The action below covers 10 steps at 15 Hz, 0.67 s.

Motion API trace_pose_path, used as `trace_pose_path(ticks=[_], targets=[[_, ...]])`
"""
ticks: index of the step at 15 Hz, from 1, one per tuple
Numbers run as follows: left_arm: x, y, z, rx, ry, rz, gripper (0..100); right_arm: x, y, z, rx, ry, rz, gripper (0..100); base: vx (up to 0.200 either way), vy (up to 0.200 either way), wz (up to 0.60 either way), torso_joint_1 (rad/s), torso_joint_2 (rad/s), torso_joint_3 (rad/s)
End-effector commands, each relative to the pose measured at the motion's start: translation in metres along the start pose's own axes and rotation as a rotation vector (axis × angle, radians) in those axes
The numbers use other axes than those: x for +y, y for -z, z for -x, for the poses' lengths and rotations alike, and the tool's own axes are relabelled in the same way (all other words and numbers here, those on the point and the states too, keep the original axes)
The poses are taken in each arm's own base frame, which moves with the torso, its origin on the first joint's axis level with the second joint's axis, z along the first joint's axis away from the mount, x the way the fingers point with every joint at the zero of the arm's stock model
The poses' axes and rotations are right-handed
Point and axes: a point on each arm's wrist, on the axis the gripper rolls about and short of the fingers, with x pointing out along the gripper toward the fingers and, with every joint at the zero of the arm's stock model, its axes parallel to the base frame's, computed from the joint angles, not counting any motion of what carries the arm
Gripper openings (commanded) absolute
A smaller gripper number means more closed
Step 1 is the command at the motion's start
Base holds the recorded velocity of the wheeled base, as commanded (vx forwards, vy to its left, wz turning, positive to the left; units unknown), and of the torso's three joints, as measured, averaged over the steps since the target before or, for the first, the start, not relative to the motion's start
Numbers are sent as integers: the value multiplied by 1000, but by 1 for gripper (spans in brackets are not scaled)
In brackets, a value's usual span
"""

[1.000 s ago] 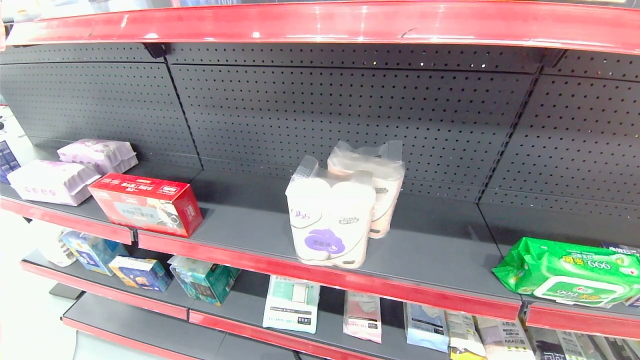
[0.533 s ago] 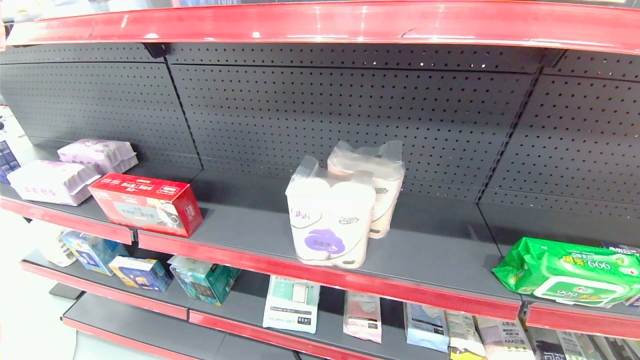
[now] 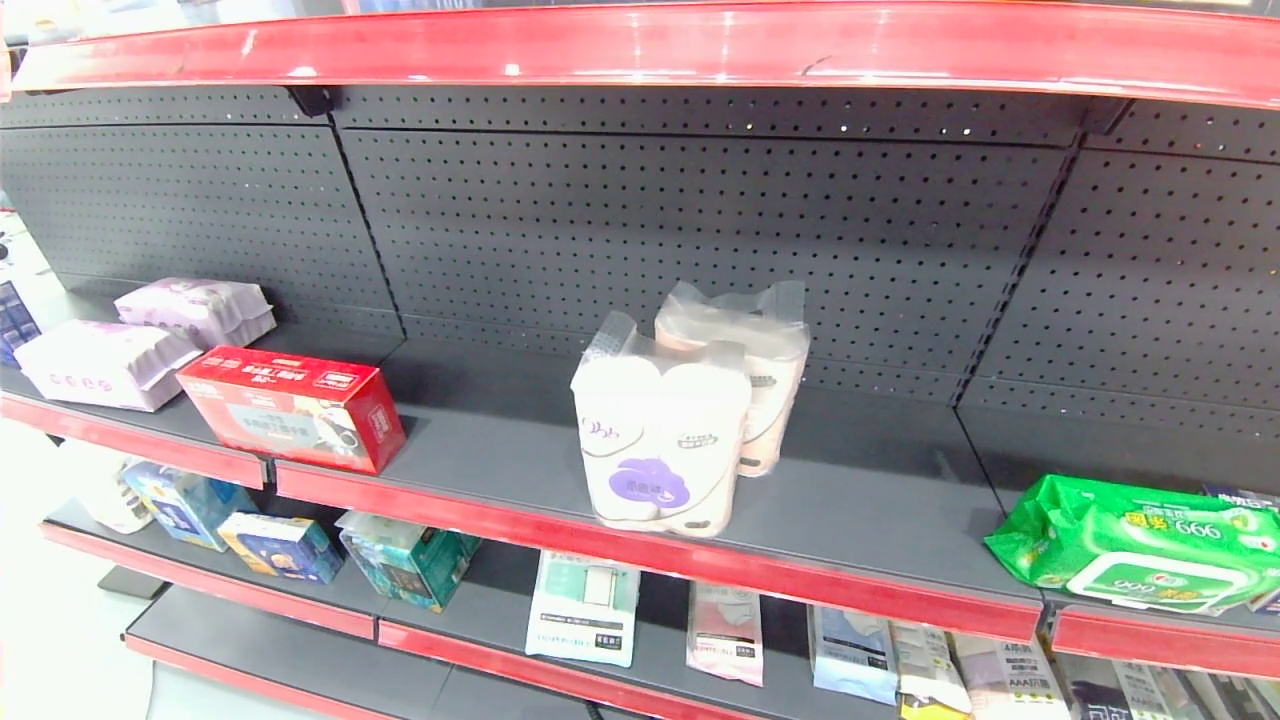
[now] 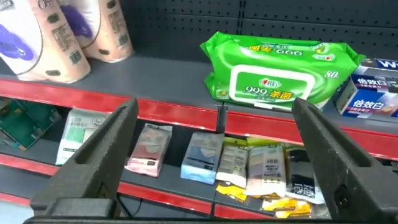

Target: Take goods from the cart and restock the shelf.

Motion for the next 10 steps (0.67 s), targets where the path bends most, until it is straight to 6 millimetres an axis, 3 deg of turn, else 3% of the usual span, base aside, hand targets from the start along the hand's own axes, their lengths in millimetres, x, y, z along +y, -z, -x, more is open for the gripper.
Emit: trace_pose_path(ticks=[1,10], targets=[[0,0,0,-2,30,-3,100,0,0,0,1,0,0,100,0,0,-600,2,2,2],[1,0,1,-15,81,-5,100,0,0,0,0,-2,0,100,0,0,-600,5,1,4]])
